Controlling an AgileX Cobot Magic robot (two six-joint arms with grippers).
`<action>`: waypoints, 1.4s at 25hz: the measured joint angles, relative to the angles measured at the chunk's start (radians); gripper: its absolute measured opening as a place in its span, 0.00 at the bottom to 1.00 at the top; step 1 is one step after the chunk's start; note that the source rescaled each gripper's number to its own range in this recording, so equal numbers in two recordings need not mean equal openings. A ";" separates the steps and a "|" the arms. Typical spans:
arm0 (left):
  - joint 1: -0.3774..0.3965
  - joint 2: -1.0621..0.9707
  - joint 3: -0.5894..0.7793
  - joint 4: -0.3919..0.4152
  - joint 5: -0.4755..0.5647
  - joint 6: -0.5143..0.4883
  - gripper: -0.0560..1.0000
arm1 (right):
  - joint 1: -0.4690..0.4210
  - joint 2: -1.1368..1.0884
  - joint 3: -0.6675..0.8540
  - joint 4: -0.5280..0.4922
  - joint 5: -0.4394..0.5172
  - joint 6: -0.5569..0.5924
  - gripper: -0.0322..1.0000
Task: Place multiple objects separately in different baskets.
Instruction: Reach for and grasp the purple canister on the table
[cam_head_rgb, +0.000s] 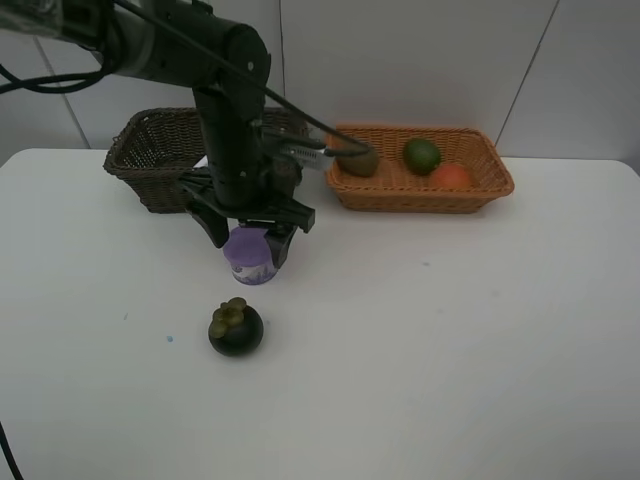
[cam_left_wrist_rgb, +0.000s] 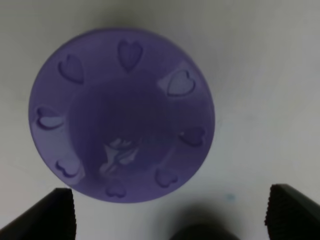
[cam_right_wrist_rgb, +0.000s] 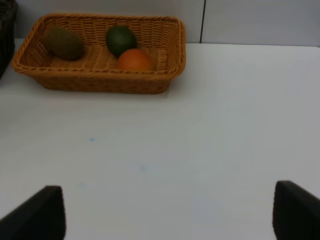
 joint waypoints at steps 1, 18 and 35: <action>0.000 0.000 0.010 -0.007 -0.012 0.000 1.00 | 0.000 0.000 0.000 0.000 0.000 0.000 1.00; 0.051 0.000 0.027 -0.007 -0.072 0.008 1.00 | 0.000 0.000 0.000 0.000 0.000 0.000 1.00; 0.053 0.000 0.027 -0.007 -0.120 0.027 1.00 | 0.000 0.000 0.000 0.000 0.000 0.000 1.00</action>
